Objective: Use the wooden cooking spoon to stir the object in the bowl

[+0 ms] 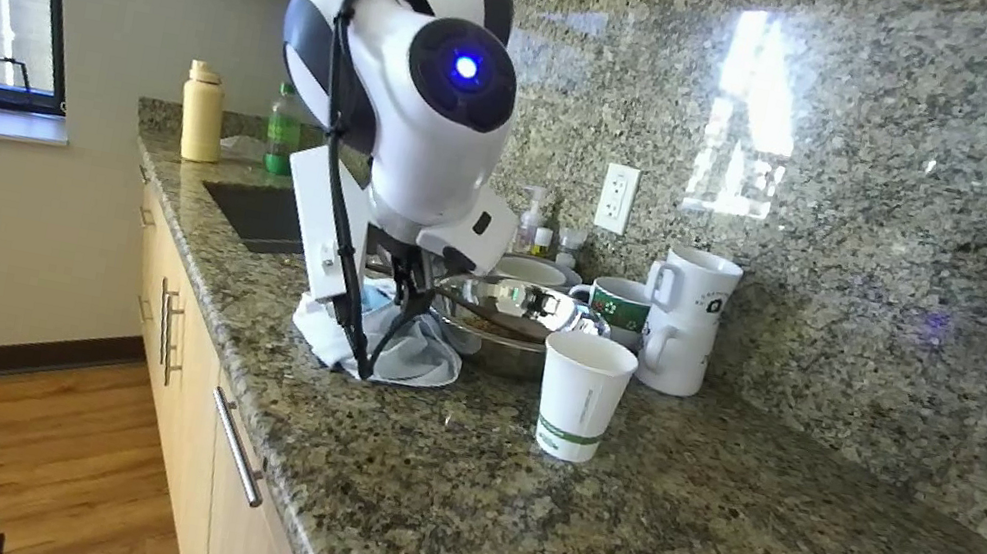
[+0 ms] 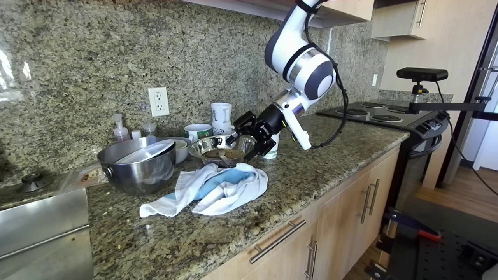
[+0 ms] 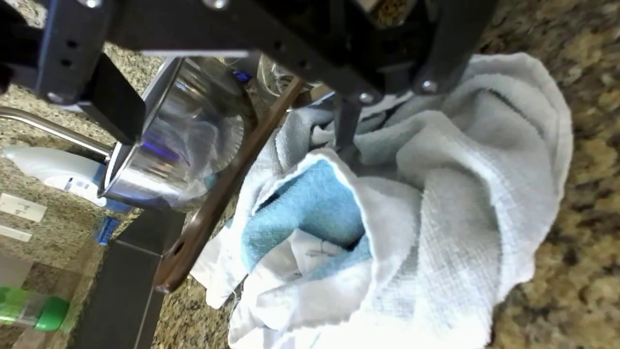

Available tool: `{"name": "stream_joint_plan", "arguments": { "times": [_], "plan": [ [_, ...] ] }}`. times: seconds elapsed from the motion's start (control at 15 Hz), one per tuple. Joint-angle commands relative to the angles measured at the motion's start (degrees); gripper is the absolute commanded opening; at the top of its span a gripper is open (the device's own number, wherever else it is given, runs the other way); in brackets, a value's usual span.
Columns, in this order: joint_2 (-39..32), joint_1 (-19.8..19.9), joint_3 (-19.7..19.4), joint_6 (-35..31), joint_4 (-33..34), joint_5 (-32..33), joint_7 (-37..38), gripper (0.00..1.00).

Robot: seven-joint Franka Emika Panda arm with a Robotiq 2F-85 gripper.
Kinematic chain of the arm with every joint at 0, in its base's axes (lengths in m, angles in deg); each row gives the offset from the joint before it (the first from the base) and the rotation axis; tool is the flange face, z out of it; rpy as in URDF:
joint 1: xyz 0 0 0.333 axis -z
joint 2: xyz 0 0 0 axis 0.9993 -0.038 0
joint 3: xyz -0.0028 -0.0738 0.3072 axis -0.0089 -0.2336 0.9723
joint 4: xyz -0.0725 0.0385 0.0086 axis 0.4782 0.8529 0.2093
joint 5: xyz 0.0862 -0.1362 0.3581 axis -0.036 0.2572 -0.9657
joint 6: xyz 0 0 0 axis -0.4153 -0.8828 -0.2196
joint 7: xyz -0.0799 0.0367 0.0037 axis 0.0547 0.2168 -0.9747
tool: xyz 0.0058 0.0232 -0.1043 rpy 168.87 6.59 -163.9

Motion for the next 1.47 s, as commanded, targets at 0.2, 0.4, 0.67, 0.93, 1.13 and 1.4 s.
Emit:
{"name": "stream_joint_plan", "arguments": {
  "times": [0.2,0.4,0.67,0.93,1.13,1.4],
  "plan": [
    [-2.9,1.1,1.1,2.1,2.6,-3.6,-2.0,1.0],
    [-3.5,1.2,1.1,3.3,3.0,-5.4,-2.6,1.0],
    [-4.2,1.0,1.0,4.8,3.3,-7.5,-4.4,1.0],
    [-4.8,1.0,0.9,6.7,3.5,-8.2,-4.8,1.0],
    [-5.2,1.0,0.9,8.1,3.7,-8.7,-5.4,1.0],
    [-5.8,0.8,0.9,9.1,4.4,-8.6,-5.2,1.0]
  ]
}}
